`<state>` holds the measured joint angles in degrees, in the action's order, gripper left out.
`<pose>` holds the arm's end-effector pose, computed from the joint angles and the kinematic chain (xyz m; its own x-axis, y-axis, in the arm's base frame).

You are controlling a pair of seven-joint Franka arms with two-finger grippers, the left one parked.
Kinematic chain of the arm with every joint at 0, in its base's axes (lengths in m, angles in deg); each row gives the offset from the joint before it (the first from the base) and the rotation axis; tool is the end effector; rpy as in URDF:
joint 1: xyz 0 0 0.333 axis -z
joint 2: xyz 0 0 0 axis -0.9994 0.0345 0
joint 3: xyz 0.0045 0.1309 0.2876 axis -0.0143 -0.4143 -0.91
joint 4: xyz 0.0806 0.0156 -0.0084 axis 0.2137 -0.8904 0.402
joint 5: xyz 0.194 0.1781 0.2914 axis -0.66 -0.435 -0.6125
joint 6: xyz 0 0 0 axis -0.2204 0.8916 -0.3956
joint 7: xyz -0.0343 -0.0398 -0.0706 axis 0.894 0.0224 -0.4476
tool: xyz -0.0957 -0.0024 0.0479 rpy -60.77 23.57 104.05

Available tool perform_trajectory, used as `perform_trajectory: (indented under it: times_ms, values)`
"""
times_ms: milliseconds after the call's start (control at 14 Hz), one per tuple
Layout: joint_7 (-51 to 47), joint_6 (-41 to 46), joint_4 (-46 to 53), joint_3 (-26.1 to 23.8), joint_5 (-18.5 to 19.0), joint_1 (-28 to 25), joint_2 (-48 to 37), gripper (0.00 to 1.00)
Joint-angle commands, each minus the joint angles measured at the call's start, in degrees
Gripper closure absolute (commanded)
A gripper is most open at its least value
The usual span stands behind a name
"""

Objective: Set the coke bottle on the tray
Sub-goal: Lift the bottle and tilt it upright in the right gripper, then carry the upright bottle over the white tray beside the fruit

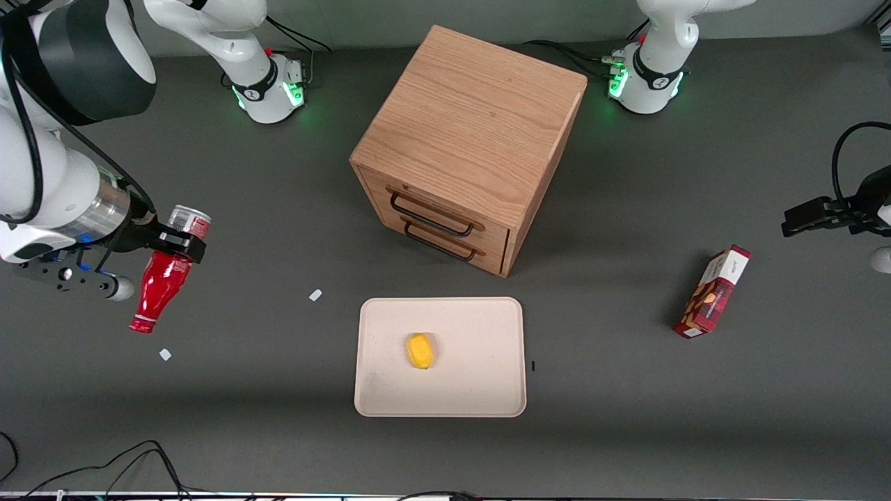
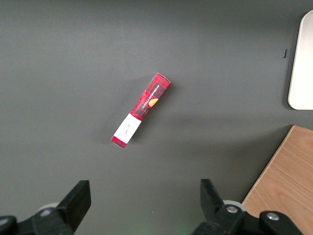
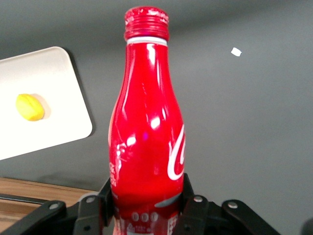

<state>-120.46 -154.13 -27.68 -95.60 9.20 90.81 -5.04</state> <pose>0.6258 0.1299 0.5885 0.9629 -0.2652 -0.0494 -0.2613 -0.9624 0.0741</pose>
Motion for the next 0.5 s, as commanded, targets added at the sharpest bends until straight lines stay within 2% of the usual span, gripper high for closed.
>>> perform_trajectory:
  times_ms: [0, 357, 429]
  values:
    - [0.4, -0.8, 6.2, -0.2, -0.7, -2.5, 8.6, 1.0]
    - [0.2, -14.9, 9.9, 0.7, -0.1, -10.2, 22.1, 1.0]
    - [0.2, -17.4, 9.9, 2.6, -0.1, -12.9, 23.9, 1.0]
